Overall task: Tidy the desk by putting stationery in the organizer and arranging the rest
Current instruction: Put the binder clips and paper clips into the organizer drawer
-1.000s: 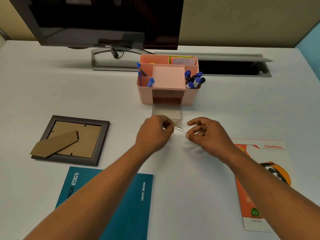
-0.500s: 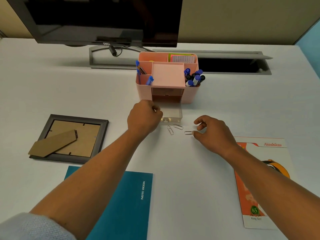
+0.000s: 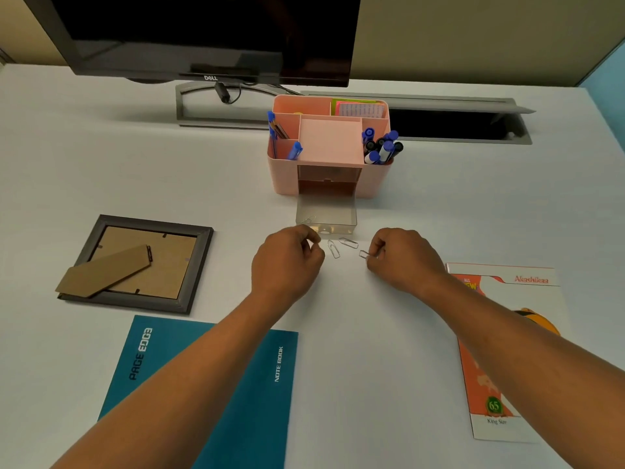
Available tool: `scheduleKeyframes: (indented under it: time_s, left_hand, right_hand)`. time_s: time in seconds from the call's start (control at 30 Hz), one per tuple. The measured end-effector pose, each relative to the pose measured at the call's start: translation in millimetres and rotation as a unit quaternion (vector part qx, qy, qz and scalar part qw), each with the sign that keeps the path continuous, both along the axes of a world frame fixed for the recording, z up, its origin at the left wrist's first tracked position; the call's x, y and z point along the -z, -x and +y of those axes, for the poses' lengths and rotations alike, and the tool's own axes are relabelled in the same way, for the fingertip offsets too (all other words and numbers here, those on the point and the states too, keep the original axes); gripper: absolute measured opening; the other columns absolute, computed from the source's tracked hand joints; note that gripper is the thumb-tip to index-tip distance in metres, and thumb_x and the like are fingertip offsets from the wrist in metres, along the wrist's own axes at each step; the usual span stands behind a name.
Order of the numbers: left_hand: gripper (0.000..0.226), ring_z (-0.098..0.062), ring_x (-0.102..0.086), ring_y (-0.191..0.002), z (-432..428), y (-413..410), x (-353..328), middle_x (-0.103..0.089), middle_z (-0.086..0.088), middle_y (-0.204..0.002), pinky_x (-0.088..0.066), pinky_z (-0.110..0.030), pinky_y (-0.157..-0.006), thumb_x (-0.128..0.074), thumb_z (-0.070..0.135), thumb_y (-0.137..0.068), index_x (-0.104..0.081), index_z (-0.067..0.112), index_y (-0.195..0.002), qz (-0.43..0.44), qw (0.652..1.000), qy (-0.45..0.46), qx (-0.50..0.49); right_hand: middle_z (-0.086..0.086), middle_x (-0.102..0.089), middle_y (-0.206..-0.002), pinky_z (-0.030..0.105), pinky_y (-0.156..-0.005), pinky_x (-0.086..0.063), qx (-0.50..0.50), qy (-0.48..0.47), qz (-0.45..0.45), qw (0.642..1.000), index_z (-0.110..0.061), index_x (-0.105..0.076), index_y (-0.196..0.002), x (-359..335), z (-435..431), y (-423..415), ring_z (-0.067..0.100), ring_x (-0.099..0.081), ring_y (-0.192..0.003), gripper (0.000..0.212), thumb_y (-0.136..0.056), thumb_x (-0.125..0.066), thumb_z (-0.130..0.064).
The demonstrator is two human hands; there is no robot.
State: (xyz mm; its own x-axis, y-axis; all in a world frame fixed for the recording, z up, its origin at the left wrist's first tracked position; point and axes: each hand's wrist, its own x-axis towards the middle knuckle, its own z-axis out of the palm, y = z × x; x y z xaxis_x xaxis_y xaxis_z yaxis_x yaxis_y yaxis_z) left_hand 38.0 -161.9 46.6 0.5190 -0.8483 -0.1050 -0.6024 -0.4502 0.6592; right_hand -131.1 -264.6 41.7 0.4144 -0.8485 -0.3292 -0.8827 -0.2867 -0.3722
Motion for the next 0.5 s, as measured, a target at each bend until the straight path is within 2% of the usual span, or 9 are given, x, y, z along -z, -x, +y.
scheduleKeyframes:
  time_s: [0.13,0.3,0.4,0.5]
  left_hand:
    - [0.015,-0.011,-0.058,-0.070,5,6,8,-0.060,0.012,-0.075,-0.046,-0.025,-0.064,-0.058,0.023,-0.087,-0.068,0.027,-0.098,-0.001,0.999,-0.034,0.023]
    - [0.016,-0.012,-0.058,-0.073,8,12,12,-0.060,0.012,-0.076,-0.053,-0.029,-0.069,-0.057,0.025,-0.088,-0.068,0.028,-0.099,-0.002,0.998,-0.052,0.037]
    - [0.017,-0.012,-0.058,-0.075,7,16,12,-0.060,0.011,-0.081,-0.053,-0.028,-0.072,-0.058,0.027,-0.090,-0.068,0.027,-0.103,-0.012,0.997,-0.056,0.049]
    - [0.020,-0.011,-0.056,-0.078,7,18,10,-0.064,0.008,-0.091,-0.047,-0.025,-0.070,-0.057,0.029,-0.091,-0.066,0.027,-0.109,-0.029,0.996,-0.059,0.068]
  right_hand:
    - [-0.008,-0.066,-0.075,0.029,-0.067,-0.051,-0.001,-0.030,0.025,0.999,-0.023,-0.062,-0.070,1,5,-4,0.017,-0.061,-0.075,0.011,-0.071,-0.069,-0.031]
    - [-0.006,-0.065,-0.069,0.028,-0.062,-0.051,-0.036,-0.036,0.026,0.998,-0.020,-0.060,-0.065,-1,9,-8,0.016,-0.061,-0.069,0.013,-0.069,-0.069,-0.029]
    - [-0.006,-0.063,-0.070,0.031,-0.065,-0.055,-0.050,-0.019,-0.027,0.998,-0.021,-0.060,-0.067,-9,6,-15,0.015,-0.059,-0.068,0.011,-0.071,-0.071,-0.023]
    - [-0.006,-0.064,-0.074,0.033,-0.068,-0.058,-0.051,0.011,-0.097,0.994,-0.022,-0.063,-0.073,-18,-1,-25,0.013,-0.060,-0.069,0.009,-0.076,-0.072,-0.021]
